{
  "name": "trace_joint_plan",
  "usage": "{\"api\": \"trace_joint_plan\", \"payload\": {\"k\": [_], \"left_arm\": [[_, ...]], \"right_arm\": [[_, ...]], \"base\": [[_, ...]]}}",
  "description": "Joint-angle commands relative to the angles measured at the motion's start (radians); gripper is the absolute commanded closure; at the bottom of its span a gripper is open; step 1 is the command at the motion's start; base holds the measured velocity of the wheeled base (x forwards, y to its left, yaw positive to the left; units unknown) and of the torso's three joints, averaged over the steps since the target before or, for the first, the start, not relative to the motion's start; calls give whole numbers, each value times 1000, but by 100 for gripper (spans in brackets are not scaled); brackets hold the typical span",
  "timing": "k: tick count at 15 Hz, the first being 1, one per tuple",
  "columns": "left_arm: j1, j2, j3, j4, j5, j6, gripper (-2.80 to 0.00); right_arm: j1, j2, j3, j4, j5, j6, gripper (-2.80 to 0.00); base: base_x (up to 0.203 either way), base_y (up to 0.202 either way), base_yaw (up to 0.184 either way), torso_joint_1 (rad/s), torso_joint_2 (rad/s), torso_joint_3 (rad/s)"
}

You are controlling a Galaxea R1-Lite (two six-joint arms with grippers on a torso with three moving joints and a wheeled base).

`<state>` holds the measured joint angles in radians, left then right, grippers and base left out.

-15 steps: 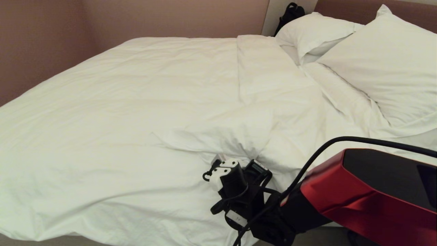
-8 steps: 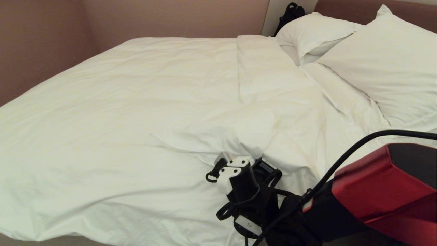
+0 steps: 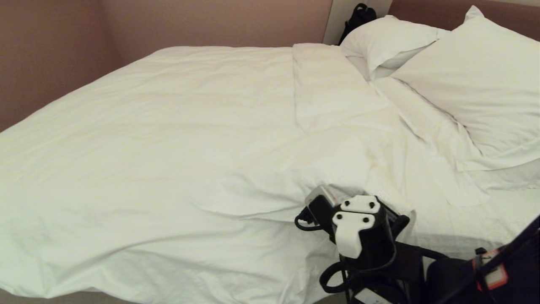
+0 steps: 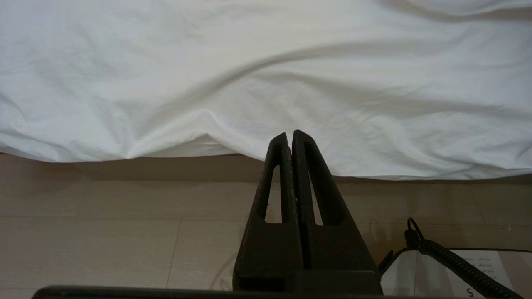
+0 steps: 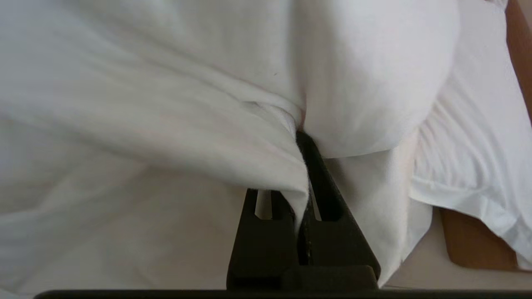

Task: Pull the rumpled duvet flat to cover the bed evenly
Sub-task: Flatten the corners of the folded blanket

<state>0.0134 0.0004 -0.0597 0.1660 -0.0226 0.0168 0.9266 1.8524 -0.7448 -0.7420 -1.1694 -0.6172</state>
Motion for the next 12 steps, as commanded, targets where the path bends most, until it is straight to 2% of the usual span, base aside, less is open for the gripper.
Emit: {"api": "trace_joint_plan", "payload": {"k": [1,4,8,12], "left_arm": [[0,0,0,1,0,0,0],[0,0,0,1,0,0,0],[0,0,0,1,0,0,0],[0,0,0,1,0,0,0]], "right_arm": [[-2,-72,50,-46,-6,-3,0],[-10,-133,132,-74,-7,-1,0],[-59,-313,352,-134,-5,4,0],[-85,-455,453,-138,-5,7,0]], "base": [[0,0,0,0,0,0],[0,0,0,0,0,0],[0,0,0,0,0,0],[0,0,0,0,0,0]]}}
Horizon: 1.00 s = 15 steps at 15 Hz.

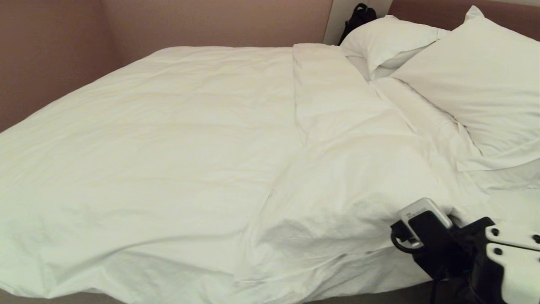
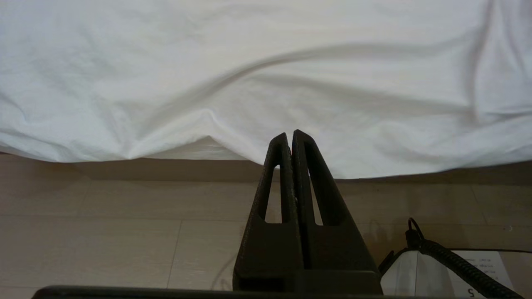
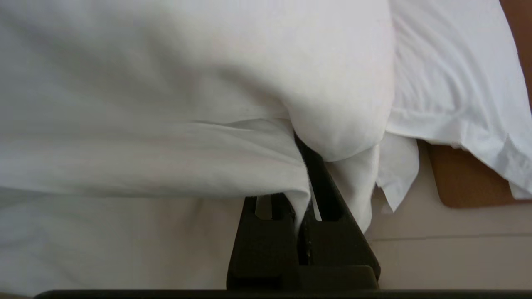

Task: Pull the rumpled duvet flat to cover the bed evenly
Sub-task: Flatten the corners of the folded blanket

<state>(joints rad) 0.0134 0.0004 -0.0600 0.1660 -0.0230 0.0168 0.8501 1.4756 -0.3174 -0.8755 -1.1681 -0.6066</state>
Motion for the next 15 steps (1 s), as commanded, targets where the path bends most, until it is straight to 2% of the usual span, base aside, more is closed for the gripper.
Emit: {"api": "trace_joint_plan", "payload": {"k": [1,6,9,12,15], "left_arm": [[0,0,0,1,0,0,0],[0,0,0,1,0,0,0],[0,0,0,1,0,0,0],[0,0,0,1,0,0,0],[0,0,0,1,0,1,0]], "right_arm": [[-16,-94,39,-2,-7,-4,0],[-17,-211,103,-1,0,-4,0],[-15,-367,176,3,52,-2,0],[-10,-516,247,55,160,38,0],[-10,-598,246,236,341,210,0]], "base": [[0,0,0,0,0,0],[0,0,0,0,0,0],[0,0,0,0,0,0],[0,0,0,0,0,0],[0,0,0,0,0,0]]}}
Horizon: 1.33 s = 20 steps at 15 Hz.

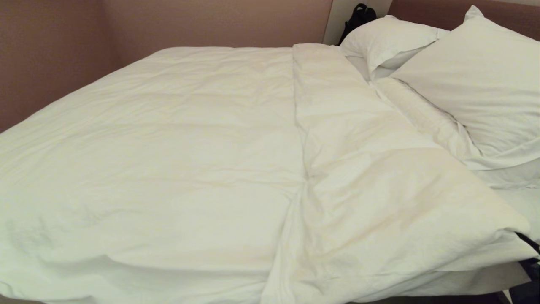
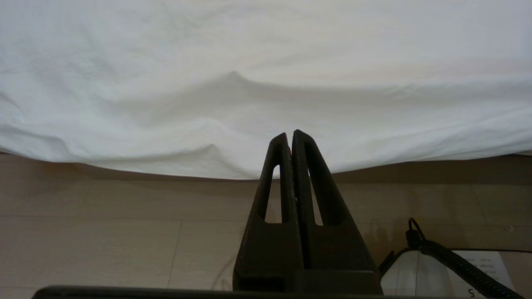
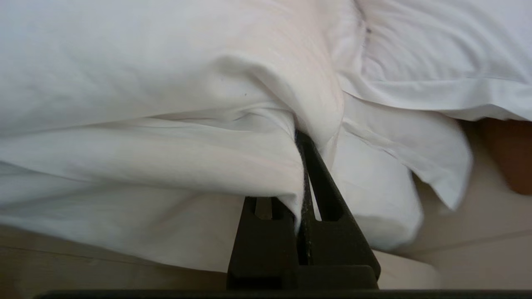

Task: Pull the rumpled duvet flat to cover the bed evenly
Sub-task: Flatten the corners of the folded blanket

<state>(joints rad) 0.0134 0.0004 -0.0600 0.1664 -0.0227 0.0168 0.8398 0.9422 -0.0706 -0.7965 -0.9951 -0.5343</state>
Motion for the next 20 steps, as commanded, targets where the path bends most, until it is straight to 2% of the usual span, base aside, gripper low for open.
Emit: {"api": "trace_joint_plan", "payload": {"k": [1,5,9,17,18,20], "left_arm": [[0,0,0,1,0,0,0],[0,0,0,1,0,2,0],[0,0,0,1,0,0,0],[0,0,0,1,0,0,0],[0,0,0,1,0,0,0],[0,0,0,1,0,0,0]], "right_arm": [[1,-82,-9,218,224,212,0],[-1,-148,-80,491,433,475,0],[-1,-204,-97,606,525,603,0],[-1,-259,-83,681,539,625,0],[-1,-261,-83,685,539,625,-280],[-1,-275,-90,715,543,625,-280]], "base": [[0,0,0,0,0,0],[0,0,0,0,0,0],[0,0,0,0,0,0],[0,0,0,0,0,0],[0,0,0,0,0,0],[0,0,0,0,0,0]]}}
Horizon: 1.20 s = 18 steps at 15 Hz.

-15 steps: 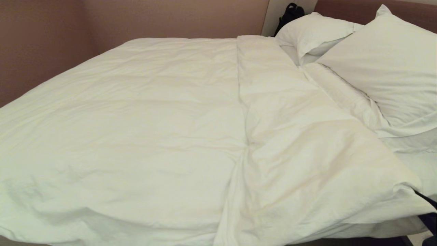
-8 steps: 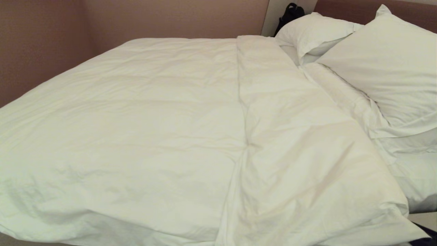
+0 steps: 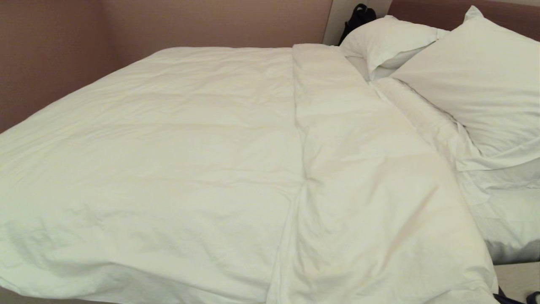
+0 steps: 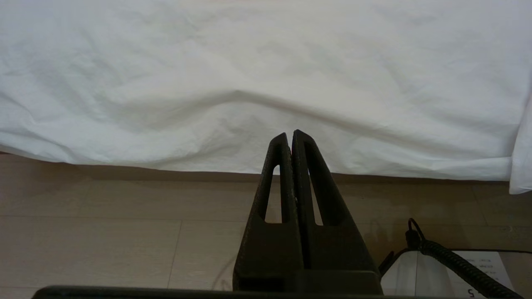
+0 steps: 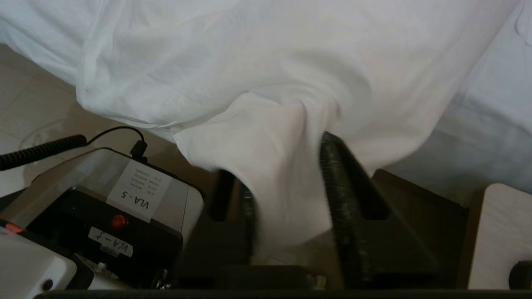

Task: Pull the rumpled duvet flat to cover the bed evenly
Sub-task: Flatten the corners of the folded blanket

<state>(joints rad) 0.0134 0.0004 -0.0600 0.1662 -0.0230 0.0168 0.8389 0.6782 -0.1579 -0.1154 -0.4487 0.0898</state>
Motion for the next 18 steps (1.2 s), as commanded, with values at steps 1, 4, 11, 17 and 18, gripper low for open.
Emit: {"api": "trace_joint_plan", "payload": {"k": [1,4,11,17,18], "left_arm": [[0,0,0,1,0,0,0],[0,0,0,1,0,0,0],[0,0,0,1,0,0,0],[0,0,0,1,0,0,0],[0,0,0,1,0,0,0]], "right_arm": [[0,-19,-4,51,-2,1,-280],[0,-48,-5,84,5,1,-280],[-1,-204,-194,324,71,1,-280],[-12,-77,-271,330,-41,4,0],[-15,-55,-272,330,-54,11,0]], "base": [[0,0,0,0,0,0],[0,0,0,0,0,0],[0,0,0,0,0,0],[0,0,0,0,0,0],[0,0,0,0,0,0]]}}
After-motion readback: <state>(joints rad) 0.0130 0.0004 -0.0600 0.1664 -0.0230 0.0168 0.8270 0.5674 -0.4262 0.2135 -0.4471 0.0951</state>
